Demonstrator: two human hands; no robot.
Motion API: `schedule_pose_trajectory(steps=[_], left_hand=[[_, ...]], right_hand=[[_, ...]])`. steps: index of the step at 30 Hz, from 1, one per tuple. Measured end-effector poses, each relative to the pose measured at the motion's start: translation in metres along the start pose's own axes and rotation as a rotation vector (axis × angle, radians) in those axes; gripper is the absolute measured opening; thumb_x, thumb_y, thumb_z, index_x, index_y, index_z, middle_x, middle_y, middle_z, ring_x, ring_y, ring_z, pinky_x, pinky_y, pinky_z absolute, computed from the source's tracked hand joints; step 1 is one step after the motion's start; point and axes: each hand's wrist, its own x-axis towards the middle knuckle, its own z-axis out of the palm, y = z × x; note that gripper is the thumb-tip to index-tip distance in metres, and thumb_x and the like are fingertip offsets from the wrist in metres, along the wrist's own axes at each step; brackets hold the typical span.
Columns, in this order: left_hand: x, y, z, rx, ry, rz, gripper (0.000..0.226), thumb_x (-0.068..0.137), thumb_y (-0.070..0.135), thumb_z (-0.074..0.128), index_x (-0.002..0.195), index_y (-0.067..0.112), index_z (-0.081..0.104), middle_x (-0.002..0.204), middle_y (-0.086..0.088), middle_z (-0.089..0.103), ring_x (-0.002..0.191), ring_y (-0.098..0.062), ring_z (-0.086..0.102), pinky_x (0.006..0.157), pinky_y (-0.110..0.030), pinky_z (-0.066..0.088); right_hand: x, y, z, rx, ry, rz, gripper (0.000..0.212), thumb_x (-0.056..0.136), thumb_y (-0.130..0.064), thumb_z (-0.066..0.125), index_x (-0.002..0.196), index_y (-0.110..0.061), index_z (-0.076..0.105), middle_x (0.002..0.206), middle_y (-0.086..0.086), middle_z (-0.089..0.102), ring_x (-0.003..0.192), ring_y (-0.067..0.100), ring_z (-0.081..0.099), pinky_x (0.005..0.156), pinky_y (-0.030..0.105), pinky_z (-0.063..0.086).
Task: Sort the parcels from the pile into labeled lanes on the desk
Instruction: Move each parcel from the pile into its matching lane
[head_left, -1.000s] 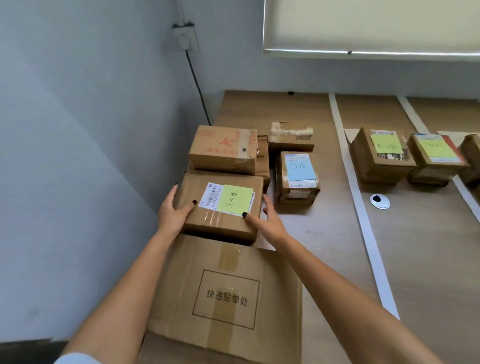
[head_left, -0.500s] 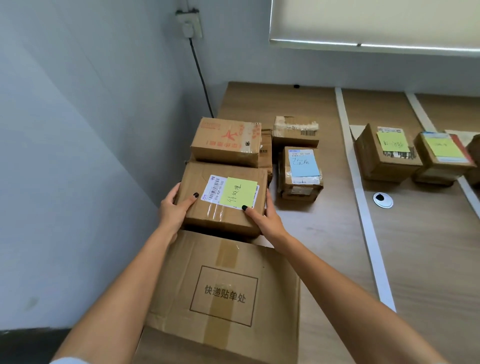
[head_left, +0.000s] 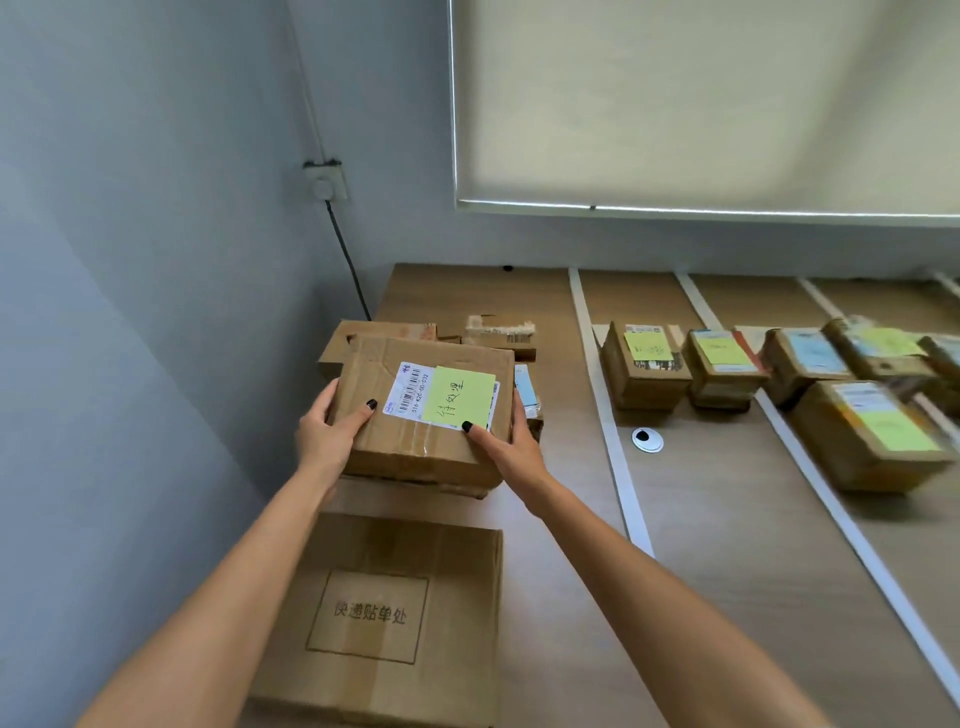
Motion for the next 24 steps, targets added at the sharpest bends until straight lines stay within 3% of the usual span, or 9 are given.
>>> schedule_pose_trajectory(steps=[6,10,14,19,24], left_hand=[[-0.048,0.044,0.067,-0.026,-0.032,0.047,0.066,0.083,0.025,0.069,0.141,0.022,0.039,0.140,-0.002,0.048,0.126,-0.021,0.046,0.106,-0.042,0.040],[-0.087,0.060,0.121,-0.052,-0.014,0.040,0.066,0.082,0.021,0.070,0.141,0.021,0.041,0.140,-0.003,0.049,0.126,-0.019,0.047,0.107,-0.040,0.039],[-0.127,0.070,0.182,-0.067,-0.018,0.020,0.063,0.082,0.019,0.070,0.139,0.021,0.043,0.135,-0.005,0.052,0.119,-0.020,0.052,0.104,-0.041,0.043],[-0.165,0.076,0.255,-0.125,-0.048,-0.026,0.064,0.082,0.015,0.070,0.140,0.016,0.042,0.138,-0.005,0.050,0.123,-0.018,0.049,0.106,-0.038,0.040],[-0.181,0.077,0.312,-0.163,-0.119,-0.067,0.059,0.088,0.015,0.063,0.142,0.020,0.039,0.143,-0.004,0.044,0.124,-0.016,0.044,0.096,-0.027,0.043]], right_hand=[[-0.017,-0.012,-0.088,0.002,0.040,-0.063,0.088,0.085,-0.034,0.066,0.150,-0.031,0.007,0.140,-0.001,0.046,0.117,0.016,0.051,0.099,0.034,0.047],[-0.032,-0.007,-0.156,0.021,0.030,-0.092,0.087,0.085,-0.032,0.066,0.149,-0.032,0.008,0.141,-0.001,0.046,0.120,0.018,0.050,0.102,0.037,0.045],[-0.047,0.002,-0.227,0.020,0.007,-0.093,0.084,0.086,-0.028,0.066,0.148,-0.034,0.009,0.138,-0.001,0.045,0.110,0.014,0.051,0.084,0.023,0.051],[-0.059,0.016,-0.306,-0.022,0.049,-0.049,0.086,0.084,-0.031,0.067,0.149,-0.033,0.010,0.139,0.001,0.045,0.118,0.020,0.051,0.098,0.040,0.048],[-0.065,0.032,-0.364,-0.023,0.069,-0.018,0.087,0.084,-0.032,0.067,0.148,-0.035,0.009,0.138,0.001,0.045,0.120,0.022,0.050,0.101,0.044,0.045]])
